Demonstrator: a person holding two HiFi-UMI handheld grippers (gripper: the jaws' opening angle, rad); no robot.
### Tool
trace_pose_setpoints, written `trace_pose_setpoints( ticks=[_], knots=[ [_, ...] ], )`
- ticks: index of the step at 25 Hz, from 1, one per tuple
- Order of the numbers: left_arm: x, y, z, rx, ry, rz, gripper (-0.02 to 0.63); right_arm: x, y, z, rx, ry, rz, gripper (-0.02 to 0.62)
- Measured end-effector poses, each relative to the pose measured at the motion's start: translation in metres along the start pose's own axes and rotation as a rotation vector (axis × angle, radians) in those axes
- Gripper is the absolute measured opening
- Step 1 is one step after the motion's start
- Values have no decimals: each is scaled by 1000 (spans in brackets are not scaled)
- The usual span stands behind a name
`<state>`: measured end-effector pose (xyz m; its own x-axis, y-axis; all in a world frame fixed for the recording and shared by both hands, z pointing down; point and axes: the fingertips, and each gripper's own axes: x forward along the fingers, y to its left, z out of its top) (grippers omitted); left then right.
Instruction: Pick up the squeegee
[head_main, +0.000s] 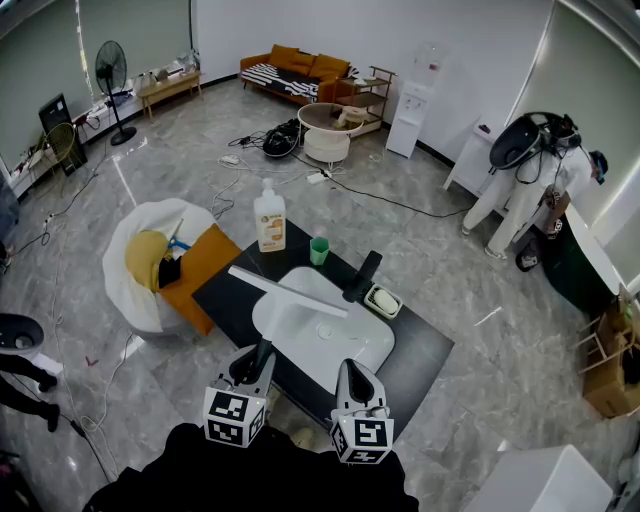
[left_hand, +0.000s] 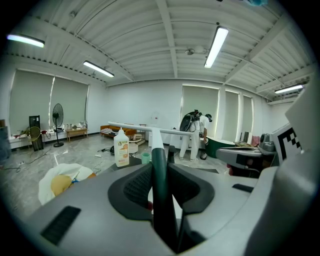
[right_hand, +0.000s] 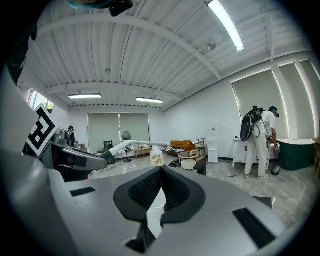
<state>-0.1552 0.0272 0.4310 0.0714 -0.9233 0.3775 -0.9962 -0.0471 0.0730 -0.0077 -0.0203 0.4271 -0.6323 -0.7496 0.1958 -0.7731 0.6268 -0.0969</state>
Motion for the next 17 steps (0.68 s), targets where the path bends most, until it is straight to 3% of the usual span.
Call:
trace_pose_setpoints(
  ticks=[17],
  knots=[
    [-3, -2, -2, 1, 5, -13, 107, -3, 4, -1, 0, 4, -7, 15]
  ],
)
